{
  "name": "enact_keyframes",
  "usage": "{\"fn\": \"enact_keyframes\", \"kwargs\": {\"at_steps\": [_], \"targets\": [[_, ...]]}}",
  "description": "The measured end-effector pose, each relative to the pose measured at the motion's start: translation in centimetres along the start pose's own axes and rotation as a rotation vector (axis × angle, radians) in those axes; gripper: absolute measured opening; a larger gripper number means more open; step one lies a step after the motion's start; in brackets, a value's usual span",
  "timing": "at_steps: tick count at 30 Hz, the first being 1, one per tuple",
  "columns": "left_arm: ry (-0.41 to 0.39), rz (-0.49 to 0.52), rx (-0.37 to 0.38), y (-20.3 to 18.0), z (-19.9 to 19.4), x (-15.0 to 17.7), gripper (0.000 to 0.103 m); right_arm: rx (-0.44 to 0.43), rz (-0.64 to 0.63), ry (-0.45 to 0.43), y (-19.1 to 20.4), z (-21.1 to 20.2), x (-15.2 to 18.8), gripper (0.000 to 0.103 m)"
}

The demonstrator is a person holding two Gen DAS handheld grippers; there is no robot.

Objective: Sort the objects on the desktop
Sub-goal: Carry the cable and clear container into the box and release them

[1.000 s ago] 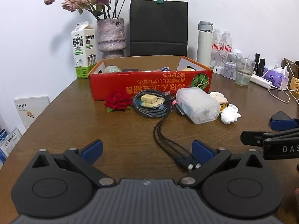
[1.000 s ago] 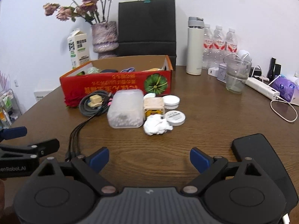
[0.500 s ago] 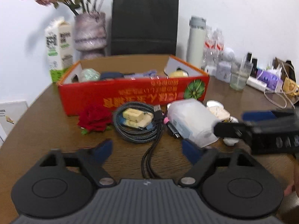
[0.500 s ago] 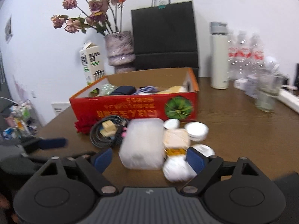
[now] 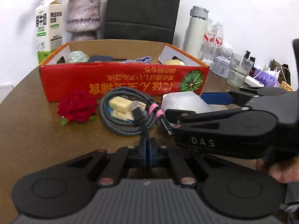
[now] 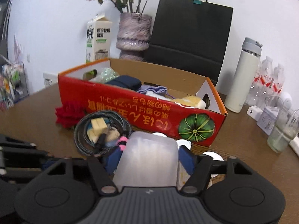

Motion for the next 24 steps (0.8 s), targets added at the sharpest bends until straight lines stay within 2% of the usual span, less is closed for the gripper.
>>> {"fn": "enact_keyframes", "kwargs": {"at_steps": [5, 10, 13, 15, 19, 22, 24], "targets": [[-0.112, 0.003, -0.044, 0.3, -5.0, -0.3, 0.003, -0.031, -0.004, 0.028, -0.1, -2.6, 1.2, 0.066], [-0.178, -0.080, -0.058, 2.0, -9.5, -0.8, 0.003, -0.107, 0.150, 0.023, -0.3, -7.0, 2.7, 0.065], [-0.226, -0.083, -0.076, 2.5, -11.6, -1.9, 0.003, -0.076, 0.130, 0.015, 0.3, -9.2, 3.6, 0.065], [-0.260, -0.089, -0.061, 2.6, -12.9, -2.9, 0.003, -0.064, 0.121, 0.003, 0.7, -10.6, 3.8, 0.065], [-0.358, -0.026, -0.027, 1.6, -15.2, -6.5, 0.003, -0.067, 0.154, -0.067, 0.0, -12.8, 1.5, 0.065], [-0.413, 0.005, 0.045, 1.1, -15.7, -10.6, 0.003, -0.046, 0.167, -0.166, -1.8, -13.9, -2.3, 0.065], [-0.410, 0.012, 0.090, 1.1, -14.5, -13.5, 0.003, -0.027, 0.161, -0.218, -3.3, -13.4, -5.4, 0.065]]}}
Point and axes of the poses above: each gripper's, at about its wrist camera, not at the fingertips, and z roughly the way its jaws point, y to its left, x to its underside, the point moved 9 cm from there along z, roughly the way its jaws point, and after that the axes turned 4 degrees about -y, right-handed, at the moved point
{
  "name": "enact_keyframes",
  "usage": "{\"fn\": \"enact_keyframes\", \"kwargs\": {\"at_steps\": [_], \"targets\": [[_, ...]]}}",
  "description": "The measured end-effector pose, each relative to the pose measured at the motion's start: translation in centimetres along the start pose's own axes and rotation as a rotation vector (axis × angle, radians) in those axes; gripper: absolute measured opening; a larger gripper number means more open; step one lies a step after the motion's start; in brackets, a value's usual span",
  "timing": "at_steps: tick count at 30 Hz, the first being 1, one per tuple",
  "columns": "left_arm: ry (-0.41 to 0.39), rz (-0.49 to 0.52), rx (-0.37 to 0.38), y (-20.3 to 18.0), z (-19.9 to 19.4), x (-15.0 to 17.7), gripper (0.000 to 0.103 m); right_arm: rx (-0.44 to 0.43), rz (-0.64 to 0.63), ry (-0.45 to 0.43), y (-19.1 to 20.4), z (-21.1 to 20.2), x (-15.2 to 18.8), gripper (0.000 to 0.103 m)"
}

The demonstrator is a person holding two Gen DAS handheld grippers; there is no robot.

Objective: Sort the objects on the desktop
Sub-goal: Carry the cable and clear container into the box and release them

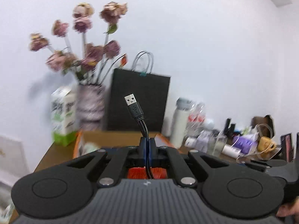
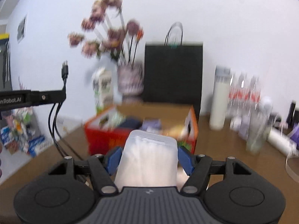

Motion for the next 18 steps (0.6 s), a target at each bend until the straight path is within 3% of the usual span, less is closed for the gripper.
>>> {"fn": "enact_keyframes", "kwargs": {"at_steps": [4, 8, 13, 17, 18], "targets": [[0.087, 0.009, 0.059, 0.9, 7.9, -4.0, 0.003, 0.027, -0.009, -0.076, -2.2, 4.5, -6.4, 0.065], [0.209, 0.052, 0.093, 1.7, 16.2, -4.6, 0.004, 0.026, 0.003, -0.026, -4.1, 12.4, -10.6, 0.065], [0.321, 0.054, 0.046, 4.6, 26.4, -1.5, 0.004, 0.058, -0.025, 0.111, -5.0, 22.5, -9.8, 0.065], [0.408, -0.141, -0.034, 8.7, 32.0, 3.4, 0.004, 0.106, 0.009, 0.214, -6.1, 29.5, -6.6, 0.065], [0.444, -0.140, -0.053, 9.2, 32.8, 4.8, 0.004, 0.119, 0.029, 0.243, -6.5, 30.9, -5.6, 0.065]]}}
Point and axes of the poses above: each gripper's, at about its wrist camera, not at the fingertips, and z roughly the way its jaws point, y to its left, x to its underside, the point moved 9 cm from there along z, roughly the way its jaws point, and after that the axes turned 4 degrees about -y, right-handed, at the moved point
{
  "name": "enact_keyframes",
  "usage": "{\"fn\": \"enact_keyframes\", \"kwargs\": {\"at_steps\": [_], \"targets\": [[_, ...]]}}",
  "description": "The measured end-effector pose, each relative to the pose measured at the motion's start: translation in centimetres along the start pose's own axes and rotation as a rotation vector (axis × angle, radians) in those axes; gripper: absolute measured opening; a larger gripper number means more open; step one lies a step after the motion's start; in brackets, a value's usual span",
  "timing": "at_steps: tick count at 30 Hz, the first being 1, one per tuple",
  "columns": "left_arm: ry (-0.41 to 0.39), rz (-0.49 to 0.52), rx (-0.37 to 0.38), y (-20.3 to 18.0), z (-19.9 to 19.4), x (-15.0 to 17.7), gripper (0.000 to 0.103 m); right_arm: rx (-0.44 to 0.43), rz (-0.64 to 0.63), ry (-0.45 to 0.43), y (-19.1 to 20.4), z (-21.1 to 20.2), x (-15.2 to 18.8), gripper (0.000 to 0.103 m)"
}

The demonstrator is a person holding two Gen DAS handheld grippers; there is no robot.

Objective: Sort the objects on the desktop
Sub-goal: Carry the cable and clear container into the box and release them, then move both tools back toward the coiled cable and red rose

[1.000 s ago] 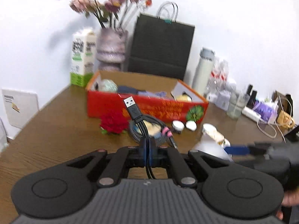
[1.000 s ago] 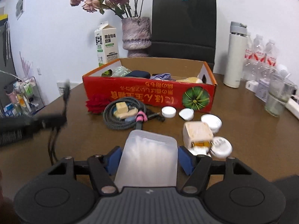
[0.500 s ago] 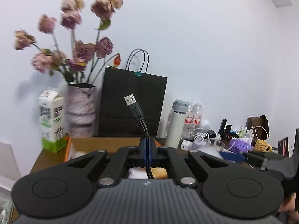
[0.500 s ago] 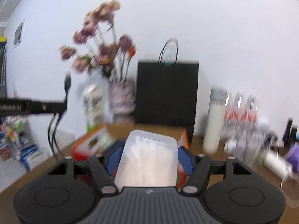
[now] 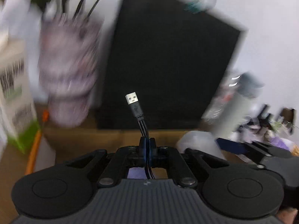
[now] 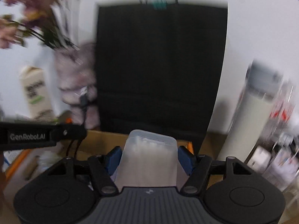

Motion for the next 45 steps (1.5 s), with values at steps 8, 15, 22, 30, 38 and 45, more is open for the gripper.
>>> {"fn": "enact_keyframes", "kwargs": {"at_steps": [8, 15, 22, 30, 38, 45], "targets": [[0.126, 0.087, -0.086, 2.2, 2.3, 4.1, 0.047, 0.089, -0.137, 0.165, 1.3, 5.8, 3.6, 0.067], [0.079, 0.020, -0.124, 3.5, -2.3, 0.7, 0.068, 0.075, -0.153, 0.085, 1.4, 1.6, 1.5, 0.079], [0.065, -0.043, -0.226, 4.4, -9.0, -0.1, 0.103, -0.004, 0.046, 0.069, -0.7, -5.6, -1.2, 0.088], [-0.060, 0.028, -0.331, 4.3, -18.4, 6.7, 0.103, -0.051, 0.123, 0.012, -1.8, -15.1, 4.8, 0.088], [-0.091, 0.042, -0.296, 0.9, -24.5, 19.8, 0.103, -0.076, 0.138, -0.022, 1.1, -22.0, 16.2, 0.089], [-0.124, 0.120, -0.346, -1.7, -29.2, 28.4, 0.103, -0.092, 0.020, -0.036, 5.5, -26.7, 24.5, 0.089]]}}
Point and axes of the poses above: each gripper's, at about its wrist camera, not at the fingertips, and z roughly the way its jaws point, y to its left, x to its underside, the point moved 9 cm from there along z, roughly the way its jaws point, and after that the axes turned 4 degrees about -y, right-handed, at the moved point
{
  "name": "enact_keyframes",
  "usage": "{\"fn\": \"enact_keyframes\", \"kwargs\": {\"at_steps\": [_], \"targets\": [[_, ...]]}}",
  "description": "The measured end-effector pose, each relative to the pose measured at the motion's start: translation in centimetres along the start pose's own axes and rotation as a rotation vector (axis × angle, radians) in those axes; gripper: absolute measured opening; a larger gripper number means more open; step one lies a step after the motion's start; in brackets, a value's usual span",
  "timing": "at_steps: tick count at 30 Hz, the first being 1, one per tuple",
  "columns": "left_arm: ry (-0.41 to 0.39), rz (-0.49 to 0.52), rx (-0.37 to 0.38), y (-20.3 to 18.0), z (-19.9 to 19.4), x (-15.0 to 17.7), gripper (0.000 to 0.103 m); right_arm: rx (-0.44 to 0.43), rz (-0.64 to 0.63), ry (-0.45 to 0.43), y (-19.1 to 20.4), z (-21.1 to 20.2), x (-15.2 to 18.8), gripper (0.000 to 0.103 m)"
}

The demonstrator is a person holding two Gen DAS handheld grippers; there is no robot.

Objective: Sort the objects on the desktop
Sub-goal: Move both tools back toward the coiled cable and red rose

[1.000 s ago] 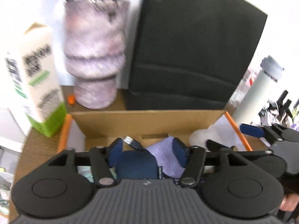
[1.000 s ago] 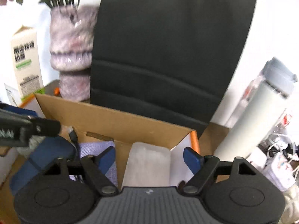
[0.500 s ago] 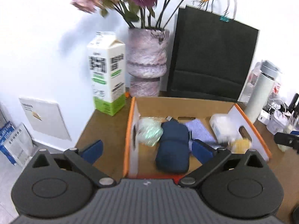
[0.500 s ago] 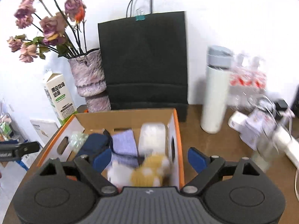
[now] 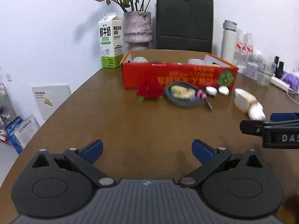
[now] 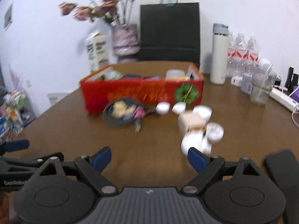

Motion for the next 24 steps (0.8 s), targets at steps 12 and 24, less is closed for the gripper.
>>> {"fn": "enact_keyframes", "kwargs": {"at_steps": [12, 24], "targets": [[0.008, 0.031, 0.025, -1.4, -2.0, 2.8, 0.103, -0.008, 0.062, -0.002, -0.4, -3.6, 4.1, 0.089], [-0.100, 0.014, 0.034, 2.0, 1.0, -4.2, 0.103, -0.061, 0.053, 0.047, -0.7, -1.2, 0.8, 0.059]]}}
Point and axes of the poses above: each gripper's, at about its wrist camera, not at the fingertips, and z roughly the way its jaws point, y to its left, x to its underside, the point moved 9 cm from there along z, roughly the way its jaws point, and after that the axes turned 4 degrees about -y, right-handed, at the moved point
